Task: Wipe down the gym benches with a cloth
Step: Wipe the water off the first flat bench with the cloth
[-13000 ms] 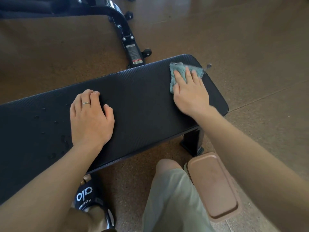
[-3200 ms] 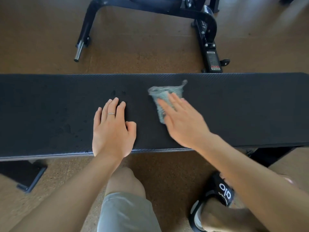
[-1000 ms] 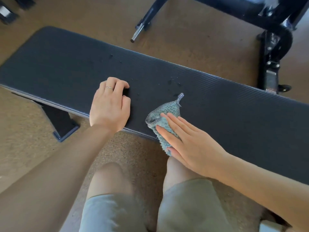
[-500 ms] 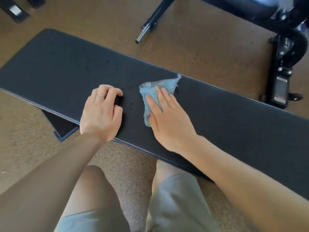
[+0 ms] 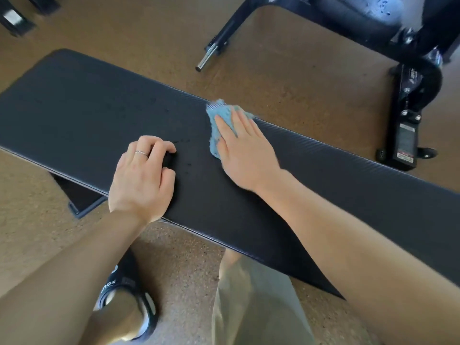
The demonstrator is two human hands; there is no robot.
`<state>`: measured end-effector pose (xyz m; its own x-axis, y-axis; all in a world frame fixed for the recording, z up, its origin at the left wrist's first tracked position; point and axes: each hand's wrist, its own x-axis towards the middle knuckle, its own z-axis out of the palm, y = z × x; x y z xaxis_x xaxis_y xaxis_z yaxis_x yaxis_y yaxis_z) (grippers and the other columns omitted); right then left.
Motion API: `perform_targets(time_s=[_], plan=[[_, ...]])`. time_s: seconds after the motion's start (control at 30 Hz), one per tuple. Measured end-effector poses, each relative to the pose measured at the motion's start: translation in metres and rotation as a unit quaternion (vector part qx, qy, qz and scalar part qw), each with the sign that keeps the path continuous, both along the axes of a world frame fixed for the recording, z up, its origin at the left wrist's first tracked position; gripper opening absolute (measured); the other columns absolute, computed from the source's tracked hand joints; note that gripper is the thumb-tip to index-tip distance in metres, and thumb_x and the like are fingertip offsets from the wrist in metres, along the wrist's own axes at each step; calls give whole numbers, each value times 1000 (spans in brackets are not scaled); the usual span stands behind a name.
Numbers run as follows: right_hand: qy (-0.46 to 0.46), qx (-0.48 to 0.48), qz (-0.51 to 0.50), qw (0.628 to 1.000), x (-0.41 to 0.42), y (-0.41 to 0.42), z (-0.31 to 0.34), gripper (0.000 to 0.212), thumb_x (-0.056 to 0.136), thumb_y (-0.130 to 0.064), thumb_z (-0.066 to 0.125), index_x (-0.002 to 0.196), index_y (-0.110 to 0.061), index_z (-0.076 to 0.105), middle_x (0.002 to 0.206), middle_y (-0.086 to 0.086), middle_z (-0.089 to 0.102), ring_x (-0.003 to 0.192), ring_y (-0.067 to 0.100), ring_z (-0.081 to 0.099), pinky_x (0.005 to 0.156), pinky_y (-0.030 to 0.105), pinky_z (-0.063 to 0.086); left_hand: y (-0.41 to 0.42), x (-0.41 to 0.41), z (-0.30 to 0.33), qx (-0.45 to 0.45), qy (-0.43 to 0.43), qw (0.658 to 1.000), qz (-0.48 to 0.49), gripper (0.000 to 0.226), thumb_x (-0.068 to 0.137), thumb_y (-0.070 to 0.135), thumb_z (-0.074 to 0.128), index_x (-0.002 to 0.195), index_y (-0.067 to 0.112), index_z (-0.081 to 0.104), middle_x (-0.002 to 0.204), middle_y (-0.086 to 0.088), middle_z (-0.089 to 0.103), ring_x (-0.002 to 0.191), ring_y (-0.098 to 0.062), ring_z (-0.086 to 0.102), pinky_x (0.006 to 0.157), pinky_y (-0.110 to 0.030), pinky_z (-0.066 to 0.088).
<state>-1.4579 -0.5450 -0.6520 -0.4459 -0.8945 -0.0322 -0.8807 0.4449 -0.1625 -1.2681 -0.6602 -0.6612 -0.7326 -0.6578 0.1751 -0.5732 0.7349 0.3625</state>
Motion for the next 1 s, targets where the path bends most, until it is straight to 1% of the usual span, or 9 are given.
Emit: perform_targets(time_s=[0.17,0.27,0.37,0.47,0.57,0.67,0.77,0.87,1.0], plan=[[-3,46,-97,994,-18,97,5,62,105,-43,6,163,-23,15,170,10,13,158,22,8,128,35,5,0,0,-1,10,-2,1000,-12,37,91,19,36,121,14,57,126,-3,51,113,-30,47,97,-46,42],[15,20,-165,986,-4,65,-1,62,105,-36,10,162,-15,20,169,18,15,157,34,10,128,42,6,1,1,0,4,6,1000,-15,36,92,19,34,120,13,57,126,-4,53,113,-30,48,97,-47,42],[22,-1,-116,993,12,6,-11,62,104,-36,16,160,-11,26,167,21,19,155,40,15,127,47,10,1,-2,2,7,6,1000,-11,35,93,21,33,117,14,57,125,-4,53,114,-28,47,98,-46,41],[15,7,-58,998,9,-23,-3,56,109,-35,21,162,-15,22,169,16,14,156,35,11,128,43,8,2,-2,4,12,4,1000,-7,36,94,24,31,117,14,57,125,-4,52,115,-27,46,100,-45,40],[24,17,-58,998,-6,15,0,56,109,-37,17,163,-20,20,170,11,16,157,26,12,128,38,9,3,0,5,19,-2,1000,-10,40,95,27,28,121,14,56,128,-4,52,119,-27,47,103,-47,42],[26,14,-146,989,-15,67,1,55,110,-36,19,162,-20,23,169,9,21,157,24,17,127,34,9,3,1,4,22,-1,1000,-16,41,95,26,28,121,13,57,129,-5,53,118,-28,47,103,-47,42],[21,30,-198,980,-13,53,-1,56,109,-35,20,162,-16,19,169,13,18,157,29,15,128,39,9,2,-1,3,20,4,1000,-13,42,94,28,27,119,12,58,127,-5,53,116,-28,47,101,-47,42],[15,6,-171,985,-19,-2,-3,52,109,-34,25,156,-13,33,160,17,36,147,32,34,122,42,23,1,0,3,19,6,1000,-18,44,95,30,25,118,12,58,126,-5,54,115,-28,48,101,-47,42],[-4,4,-115,993,-29,-39,1,44,108,-33,27,144,-14,45,134,14,59,114,33,58,98,42,41,0,2,4,24,16,999,-24,41,95,27,27,117,12,59,124,-4,55,114,-27,49,99,-47,44]])
